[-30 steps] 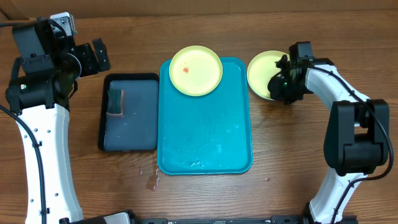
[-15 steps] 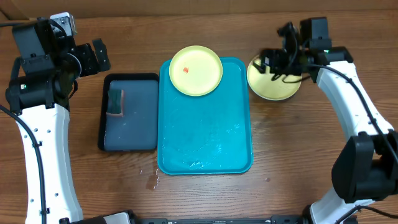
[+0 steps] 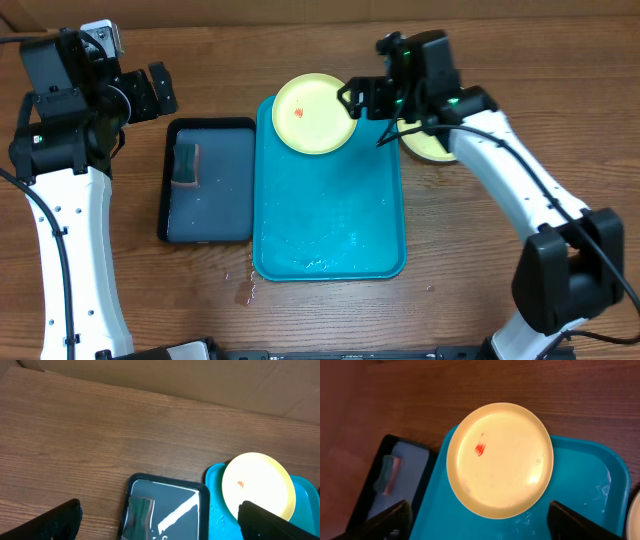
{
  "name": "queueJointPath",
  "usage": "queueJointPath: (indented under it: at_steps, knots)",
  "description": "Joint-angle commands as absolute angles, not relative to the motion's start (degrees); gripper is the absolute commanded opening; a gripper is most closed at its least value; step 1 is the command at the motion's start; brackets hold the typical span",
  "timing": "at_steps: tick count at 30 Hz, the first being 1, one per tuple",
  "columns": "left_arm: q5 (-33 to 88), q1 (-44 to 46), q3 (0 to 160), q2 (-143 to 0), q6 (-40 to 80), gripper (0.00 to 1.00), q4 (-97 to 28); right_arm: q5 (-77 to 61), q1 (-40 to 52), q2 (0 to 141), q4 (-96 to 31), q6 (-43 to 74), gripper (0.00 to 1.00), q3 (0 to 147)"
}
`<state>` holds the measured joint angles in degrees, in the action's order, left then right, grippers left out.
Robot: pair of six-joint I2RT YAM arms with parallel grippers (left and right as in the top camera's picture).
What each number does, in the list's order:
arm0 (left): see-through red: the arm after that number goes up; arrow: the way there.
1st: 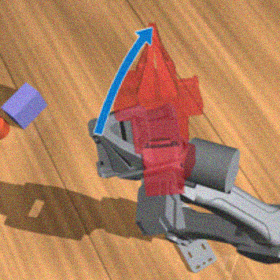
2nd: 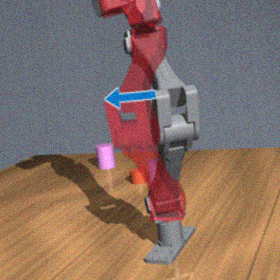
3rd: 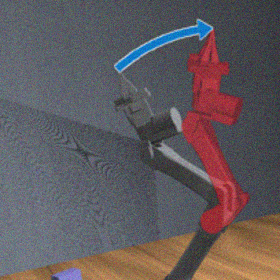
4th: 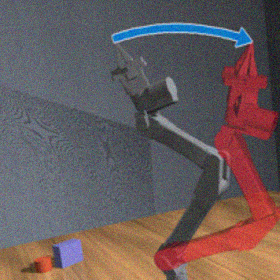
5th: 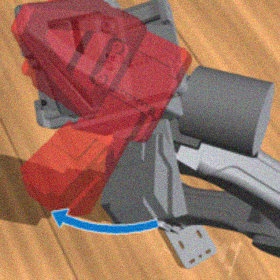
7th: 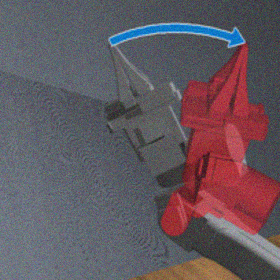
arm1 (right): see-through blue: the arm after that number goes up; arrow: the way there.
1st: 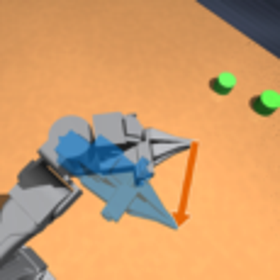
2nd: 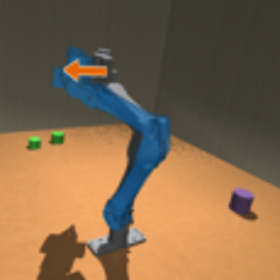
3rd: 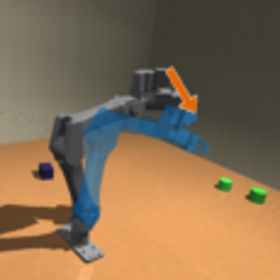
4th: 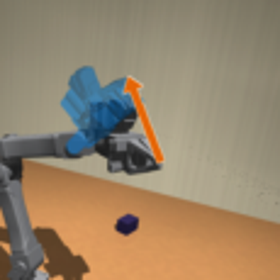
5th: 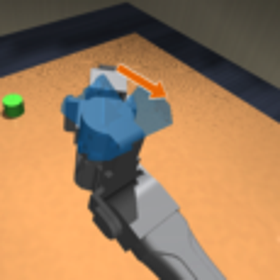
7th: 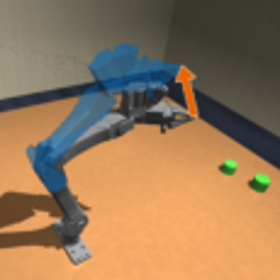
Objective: Clean dirty plates on tray and stack at the side
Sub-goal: 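Move the right gripper left to the stained yellow plate's rim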
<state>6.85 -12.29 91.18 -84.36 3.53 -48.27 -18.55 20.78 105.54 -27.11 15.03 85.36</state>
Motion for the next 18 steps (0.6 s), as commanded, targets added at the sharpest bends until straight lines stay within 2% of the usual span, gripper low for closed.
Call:
queueJointPath:
  at_steps: [1,4,14,18]
  knots:
    - [7.27,-11.99,91.50,-84.75,4.54,1.00,-48.21,-8.69,23.33,108.55,-25.61,16.78,0.82,84.75]
    - [7.27,-11.99,91.50,-84.75,4.54,1.00,-48.21,-4.47,24.84,110.91,-23.49,16.80,0.78,84.75]
    - [7.27,-11.99,91.50,-84.75,4.51,1.00,-48.21,-1.13,24.86,119.48,-16.97,18.52,0.79,84.75]
    - [7.27,-11.99,91.50,-84.75,4.54,1.00,-48.21,-1.10,24.84,121.25,-15.44,18.50,0.73,84.75]
